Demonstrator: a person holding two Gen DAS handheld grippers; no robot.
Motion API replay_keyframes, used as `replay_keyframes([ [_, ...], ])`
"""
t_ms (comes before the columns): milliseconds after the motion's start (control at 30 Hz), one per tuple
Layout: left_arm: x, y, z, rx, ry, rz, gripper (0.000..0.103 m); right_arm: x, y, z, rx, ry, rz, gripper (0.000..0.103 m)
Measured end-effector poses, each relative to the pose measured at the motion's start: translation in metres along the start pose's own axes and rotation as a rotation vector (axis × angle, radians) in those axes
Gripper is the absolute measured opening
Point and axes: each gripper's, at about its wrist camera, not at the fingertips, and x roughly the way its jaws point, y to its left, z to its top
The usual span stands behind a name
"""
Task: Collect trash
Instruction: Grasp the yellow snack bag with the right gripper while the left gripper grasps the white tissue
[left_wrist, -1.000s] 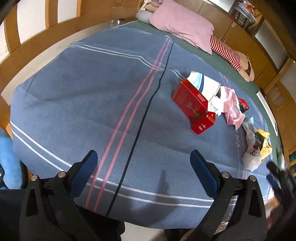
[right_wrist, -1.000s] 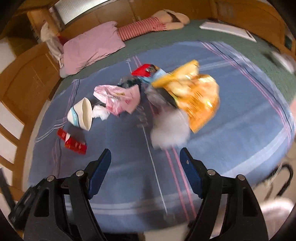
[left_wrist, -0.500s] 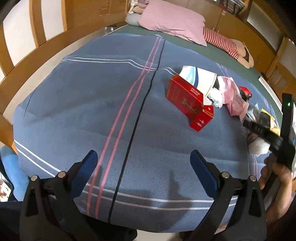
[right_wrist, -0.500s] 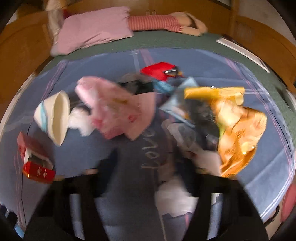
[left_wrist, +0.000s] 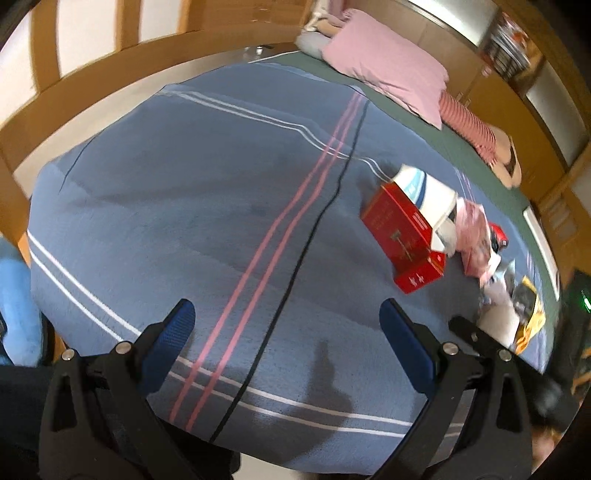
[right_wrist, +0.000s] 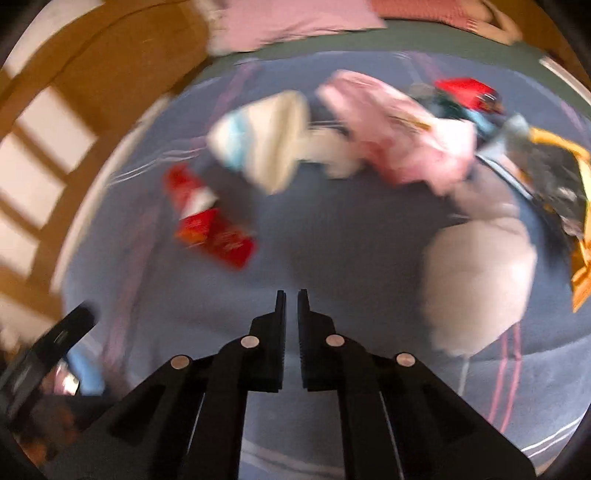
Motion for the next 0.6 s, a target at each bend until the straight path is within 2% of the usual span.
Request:
replay_keyframes([
  [33, 0.0, 0.002, 0.0, -0.013, 0.003, -0.004, 0.1, -0.01, 0.002, 0.0, -0.014, -0.025, 0.013, 0.017],
  [67, 0.0, 0.005, 0.0, -0.029, 0.007, -0.009, 0.1, -0.018, 0.001, 0.001, -0.012, -0.05, 0.013, 0.034],
  [100, 0.0, 0.006, 0.0, -0.039, 0.012, -0.014, 0.1, -0.031, -0.004, 0.004, 0.012, -0.096, 0.003, 0.044],
  [133, 0.001, 0.008, 0.0, -0.048, 0.018, -0.022, 0.1, -0.041, -0.012, 0.007, 0.051, -0.139, -0.014, 0.059],
  [167, 0.0, 0.009, -0.001, -0.055, 0.022, -0.029, 0.1, -0.052, -0.022, 0.01, 0.094, -0.184, -0.037, 0.064],
  [233, 0.0, 0.008, -0.001, -0.058, 0.023, -0.037, 0.1, -0.069, -0.049, 0.016, 0.2, -0.256, -0.112, 0.066],
  [300, 0.0, 0.007, -0.002, -0.053, 0.024, -0.039, 0.1, -0.077, -0.076, 0.02, 0.306, -0.273, -0.191, 0.067],
  [400, 0.002, 0.001, -0.003, -0.037, 0.029, -0.032, 0.1, -0.068, -0.102, 0.016, 0.383, -0.225, -0.207, 0.067],
  [500, 0.003, -0.003, -0.003, -0.02, 0.029, -0.026, 0.1, -0.049, -0.107, 0.013, 0.38, -0.164, -0.241, 0.067],
  [533, 0.003, -0.004, -0.003, -0.017, 0.029, -0.026, 0.1, -0.04, -0.107, 0.01, 0.376, -0.146, -0.228, 0.065],
  [567, 0.003, -0.004, -0.003, -0.017, 0.027, -0.027, 0.1, -0.035, -0.107, 0.009, 0.376, -0.135, -0.207, 0.051],
  [600, 0.003, -0.003, -0.003, -0.02, 0.024, -0.029, 0.1, -0.029, -0.103, 0.007, 0.379, -0.123, -0.173, 0.045],
])
